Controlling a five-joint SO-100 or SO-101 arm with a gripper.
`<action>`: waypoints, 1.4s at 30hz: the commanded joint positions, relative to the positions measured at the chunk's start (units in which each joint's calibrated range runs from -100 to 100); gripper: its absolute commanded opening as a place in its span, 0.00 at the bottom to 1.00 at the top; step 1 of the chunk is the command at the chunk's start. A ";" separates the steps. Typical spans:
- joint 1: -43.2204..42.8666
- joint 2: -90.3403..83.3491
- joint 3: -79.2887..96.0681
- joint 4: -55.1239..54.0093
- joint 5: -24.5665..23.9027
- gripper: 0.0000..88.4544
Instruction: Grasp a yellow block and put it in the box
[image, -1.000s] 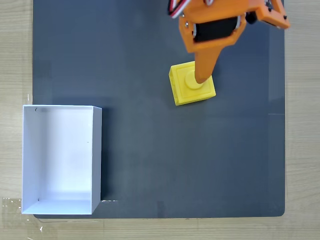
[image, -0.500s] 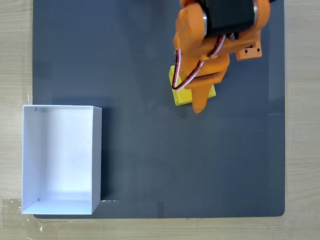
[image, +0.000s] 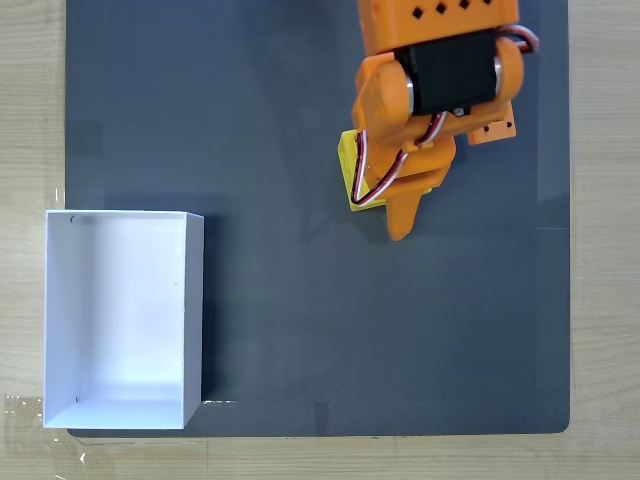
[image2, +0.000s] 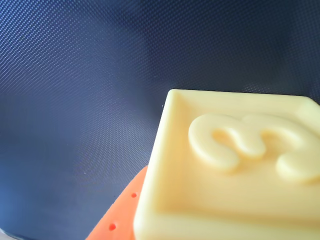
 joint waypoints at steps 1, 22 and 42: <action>0.57 -0.57 -2.66 0.15 0.15 0.41; 0.91 -13.79 -17.58 -0.37 0.15 0.28; 29.70 -0.31 -34.23 -26.03 0.10 0.27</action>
